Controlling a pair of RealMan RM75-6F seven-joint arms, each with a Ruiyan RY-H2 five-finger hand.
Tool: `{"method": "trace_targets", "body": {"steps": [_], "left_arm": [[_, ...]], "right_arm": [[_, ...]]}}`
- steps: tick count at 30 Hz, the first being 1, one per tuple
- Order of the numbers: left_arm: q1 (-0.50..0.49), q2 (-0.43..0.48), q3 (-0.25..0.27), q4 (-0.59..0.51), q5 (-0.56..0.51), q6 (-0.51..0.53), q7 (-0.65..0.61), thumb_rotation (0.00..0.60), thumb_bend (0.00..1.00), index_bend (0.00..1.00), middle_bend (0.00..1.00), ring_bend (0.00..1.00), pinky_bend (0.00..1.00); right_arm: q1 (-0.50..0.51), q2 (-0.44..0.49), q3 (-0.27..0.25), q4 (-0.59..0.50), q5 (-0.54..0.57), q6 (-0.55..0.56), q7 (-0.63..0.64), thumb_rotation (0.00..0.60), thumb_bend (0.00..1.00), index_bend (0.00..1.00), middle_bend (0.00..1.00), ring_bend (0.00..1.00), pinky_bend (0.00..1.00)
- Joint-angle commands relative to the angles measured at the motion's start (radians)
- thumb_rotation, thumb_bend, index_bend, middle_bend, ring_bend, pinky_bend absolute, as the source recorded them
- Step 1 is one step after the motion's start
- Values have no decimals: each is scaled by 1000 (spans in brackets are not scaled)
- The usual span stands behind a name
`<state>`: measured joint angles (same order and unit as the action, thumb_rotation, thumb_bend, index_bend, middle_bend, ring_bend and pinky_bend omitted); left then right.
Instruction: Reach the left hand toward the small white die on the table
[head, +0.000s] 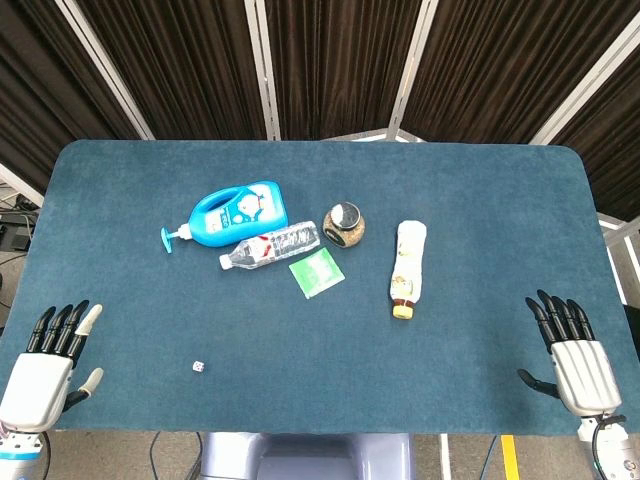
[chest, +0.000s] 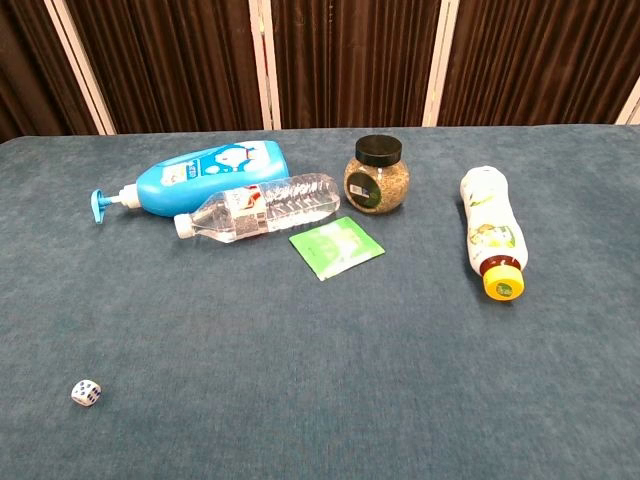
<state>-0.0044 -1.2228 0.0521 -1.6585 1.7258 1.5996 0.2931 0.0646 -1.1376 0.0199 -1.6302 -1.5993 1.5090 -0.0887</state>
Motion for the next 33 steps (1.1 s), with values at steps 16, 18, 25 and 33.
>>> {"method": "trace_targets", "body": {"steps": [16, 18, 25, 33], "left_arm": [[-11, -37, 2, 2, -10, -36, 9, 600, 526, 0, 747, 779, 738], [-24, -36, 22, -8, -23, -94, 13, 600, 577, 0, 761, 799, 750], [-89, -39, 81, -51, -79, -320, 64, 600, 681, 0, 770, 811, 751], [-140, -86, 105, -74, -134, -475, 200, 600, 697, 0, 770, 812, 751]], "right_arm": [[-4, 4, -2, -1, -3, 7, 2, 600, 9, 1, 0, 0, 0], [-4, 5, -1, -2, 0, 4, -1, 600, 9, 1, 0, 0, 0], [-3, -1, -6, 5, 1, -4, -7, 600, 9, 1, 0, 0, 0], [-6, 3, -6, 6, 0, 2, 3, 600, 9, 1, 0, 0, 0]]}}
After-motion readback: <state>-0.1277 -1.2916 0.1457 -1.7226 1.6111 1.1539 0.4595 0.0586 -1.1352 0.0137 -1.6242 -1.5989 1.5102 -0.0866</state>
